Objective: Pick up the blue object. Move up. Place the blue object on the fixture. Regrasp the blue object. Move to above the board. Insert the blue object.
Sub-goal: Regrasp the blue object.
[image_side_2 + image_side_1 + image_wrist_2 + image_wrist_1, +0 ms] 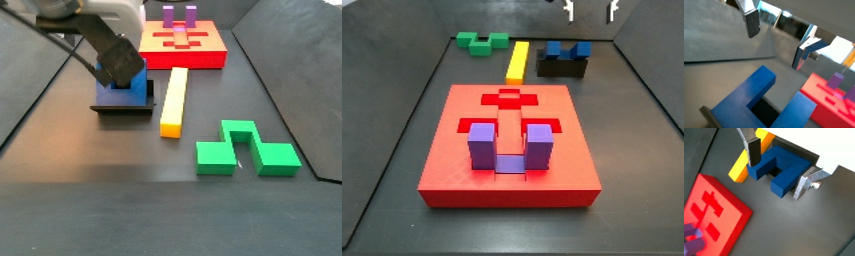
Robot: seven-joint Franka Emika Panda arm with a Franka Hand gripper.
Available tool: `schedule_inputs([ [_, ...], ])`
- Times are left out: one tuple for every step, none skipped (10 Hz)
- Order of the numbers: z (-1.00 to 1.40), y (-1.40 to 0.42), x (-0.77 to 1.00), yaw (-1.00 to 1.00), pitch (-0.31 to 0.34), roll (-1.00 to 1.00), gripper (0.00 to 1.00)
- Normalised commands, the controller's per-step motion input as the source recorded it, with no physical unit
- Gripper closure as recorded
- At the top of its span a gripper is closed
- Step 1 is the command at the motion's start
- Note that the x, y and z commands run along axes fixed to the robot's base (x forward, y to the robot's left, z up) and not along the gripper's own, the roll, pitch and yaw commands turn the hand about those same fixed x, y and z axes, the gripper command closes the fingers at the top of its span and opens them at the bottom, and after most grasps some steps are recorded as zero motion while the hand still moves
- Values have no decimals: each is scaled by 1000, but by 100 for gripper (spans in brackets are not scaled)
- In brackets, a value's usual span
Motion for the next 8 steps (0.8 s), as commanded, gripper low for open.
schedule_inputs([
  [29, -174, 63, 0, 0, 1000, 0],
  [37, -180, 111, 0, 0, 1000, 0],
  [54, -206, 154, 40, 0, 1000, 0],
  [57, -186, 177, 106, -71, 1000, 0],
  [29, -191, 180, 169, -131, 1000, 0],
  [17, -214, 200, 206, -183, 1000, 0],
  [0, -223, 214, 229, -214, 1000, 0],
  [0, -206, 197, 249, -220, 1000, 0],
])
